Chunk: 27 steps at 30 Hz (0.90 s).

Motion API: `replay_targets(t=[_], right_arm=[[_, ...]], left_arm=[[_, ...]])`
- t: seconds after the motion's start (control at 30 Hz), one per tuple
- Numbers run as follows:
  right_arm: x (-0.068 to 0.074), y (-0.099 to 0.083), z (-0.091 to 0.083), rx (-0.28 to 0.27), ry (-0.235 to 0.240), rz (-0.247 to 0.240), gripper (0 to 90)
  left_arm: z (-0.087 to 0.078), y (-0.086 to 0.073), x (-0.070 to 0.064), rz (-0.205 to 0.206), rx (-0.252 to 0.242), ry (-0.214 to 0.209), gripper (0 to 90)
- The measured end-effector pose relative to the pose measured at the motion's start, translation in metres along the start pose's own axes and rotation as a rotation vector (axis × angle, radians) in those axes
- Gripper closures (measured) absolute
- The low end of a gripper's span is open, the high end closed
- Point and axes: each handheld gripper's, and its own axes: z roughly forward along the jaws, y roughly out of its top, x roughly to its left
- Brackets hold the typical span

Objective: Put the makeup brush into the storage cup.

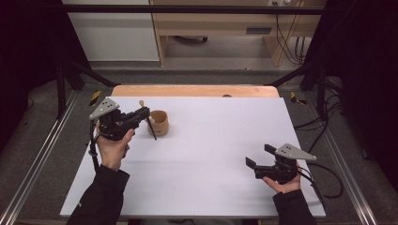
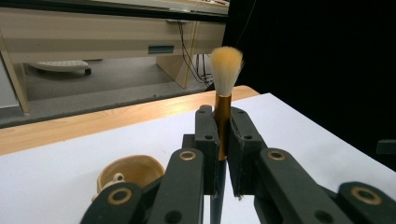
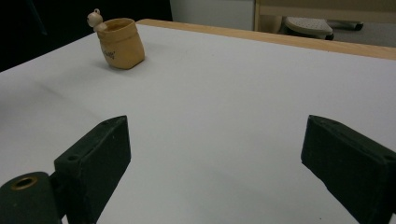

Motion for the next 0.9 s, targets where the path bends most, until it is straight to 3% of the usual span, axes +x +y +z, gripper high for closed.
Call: replay_targets(t=[0.3,0.9], right_arm=[[0.0,0.0,0.0,-0.001,0.009,0.0,9.0],[0.0,0.0,0.0,-0.004,0.011,0.004,9.2]], left_arm=[[0.008,0.012,0.005,-0.005,0.003,0.009,83.4],[0.026,0.034,0.014,0.03,0.014,0.052,83.5]])
